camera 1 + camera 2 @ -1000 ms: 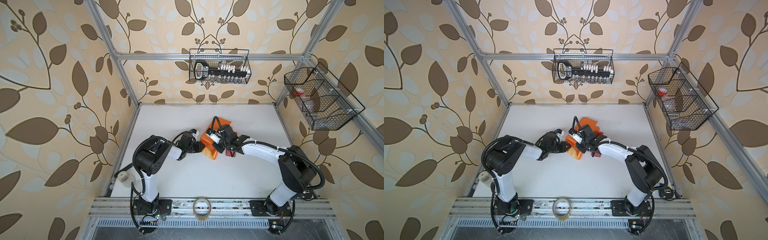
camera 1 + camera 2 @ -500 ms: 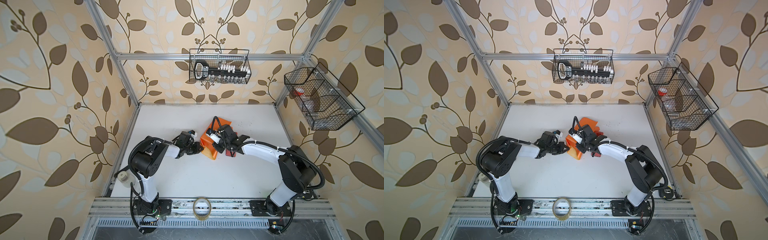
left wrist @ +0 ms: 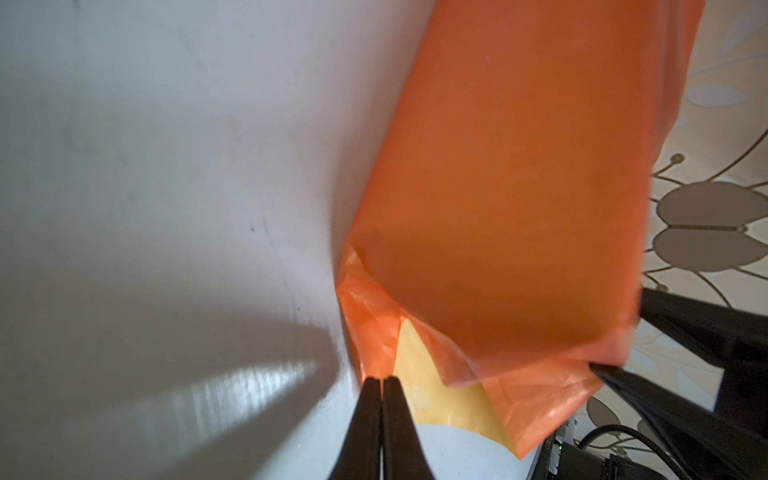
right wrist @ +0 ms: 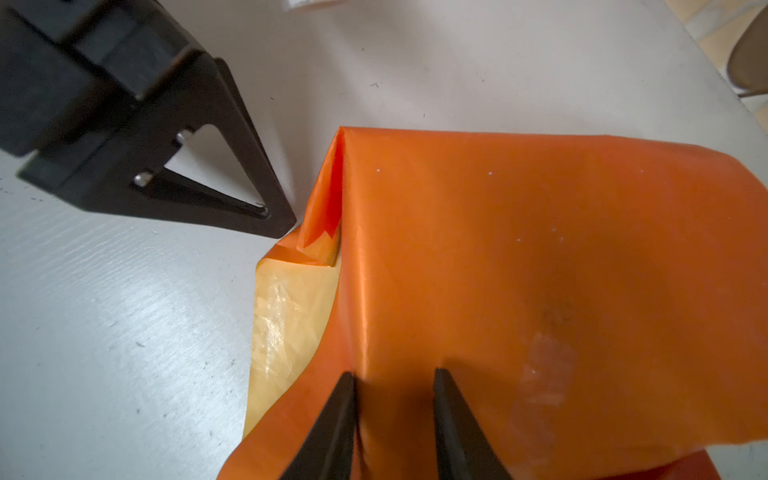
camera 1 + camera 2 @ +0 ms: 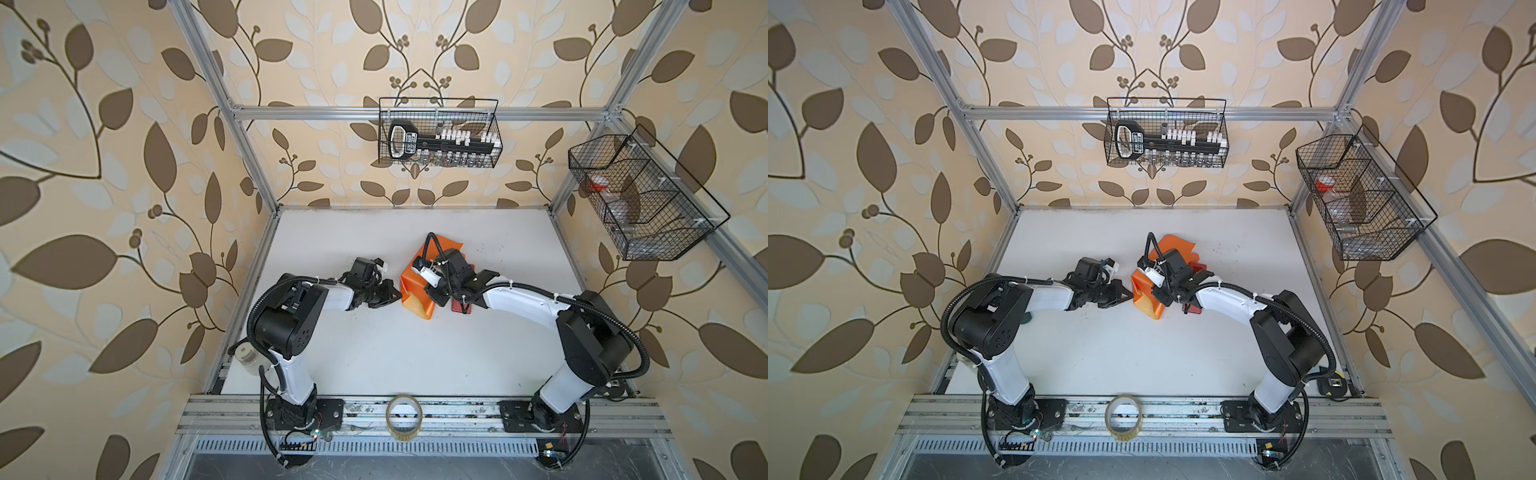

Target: Wrap the gift box in paper

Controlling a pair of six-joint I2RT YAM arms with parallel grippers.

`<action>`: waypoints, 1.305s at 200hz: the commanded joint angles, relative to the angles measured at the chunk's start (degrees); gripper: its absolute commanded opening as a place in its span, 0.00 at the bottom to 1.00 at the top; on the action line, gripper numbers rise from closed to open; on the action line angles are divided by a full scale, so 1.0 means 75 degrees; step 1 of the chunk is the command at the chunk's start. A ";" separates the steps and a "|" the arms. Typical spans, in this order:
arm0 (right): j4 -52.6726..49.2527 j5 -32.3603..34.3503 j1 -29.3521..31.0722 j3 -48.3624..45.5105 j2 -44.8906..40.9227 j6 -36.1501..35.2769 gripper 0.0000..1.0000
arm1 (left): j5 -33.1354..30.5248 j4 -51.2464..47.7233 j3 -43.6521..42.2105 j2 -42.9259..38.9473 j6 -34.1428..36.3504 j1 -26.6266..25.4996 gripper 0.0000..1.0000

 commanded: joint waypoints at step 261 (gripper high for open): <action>-0.0498 -0.0689 -0.0303 -0.0078 -0.0293 0.0450 0.32 | -0.0125 -0.1217 -0.0069 -0.0753 0.1060 -0.0790 0.00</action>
